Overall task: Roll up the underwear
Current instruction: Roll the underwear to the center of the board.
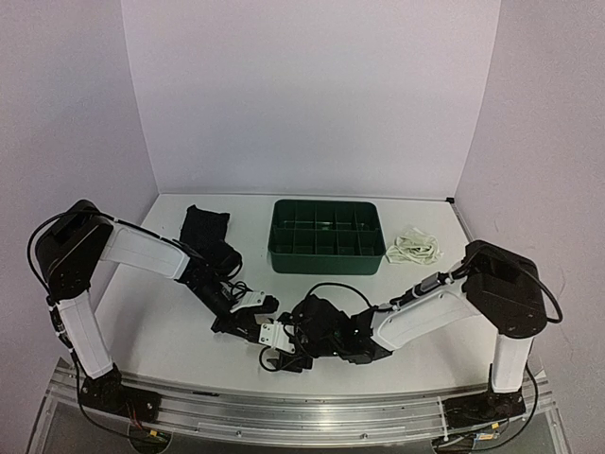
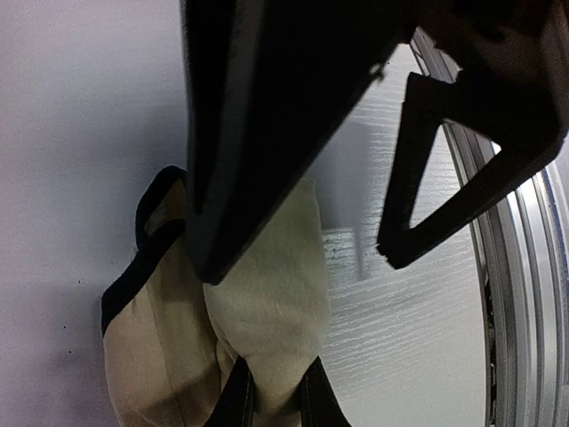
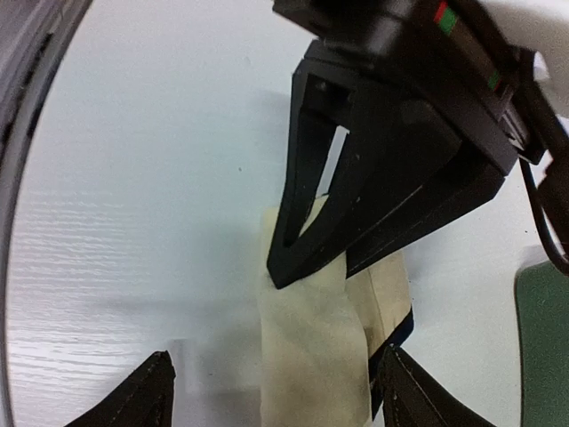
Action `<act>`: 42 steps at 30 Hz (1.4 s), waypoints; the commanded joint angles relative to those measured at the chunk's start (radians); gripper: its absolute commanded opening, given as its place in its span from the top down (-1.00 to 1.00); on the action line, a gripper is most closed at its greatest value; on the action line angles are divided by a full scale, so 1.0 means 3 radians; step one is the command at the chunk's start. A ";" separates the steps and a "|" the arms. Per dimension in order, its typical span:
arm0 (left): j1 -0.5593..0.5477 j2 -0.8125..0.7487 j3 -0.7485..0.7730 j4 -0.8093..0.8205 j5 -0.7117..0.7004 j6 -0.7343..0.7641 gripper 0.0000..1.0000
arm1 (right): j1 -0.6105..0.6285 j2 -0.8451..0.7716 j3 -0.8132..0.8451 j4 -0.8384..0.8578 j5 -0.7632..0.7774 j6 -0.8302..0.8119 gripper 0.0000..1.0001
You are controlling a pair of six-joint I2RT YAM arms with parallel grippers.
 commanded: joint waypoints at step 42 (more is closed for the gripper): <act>-0.0237 -0.0660 -0.0771 0.1310 -0.0857 0.0748 0.02 | -0.0670 0.0791 0.0660 -0.1002 -0.2144 0.2640 1.00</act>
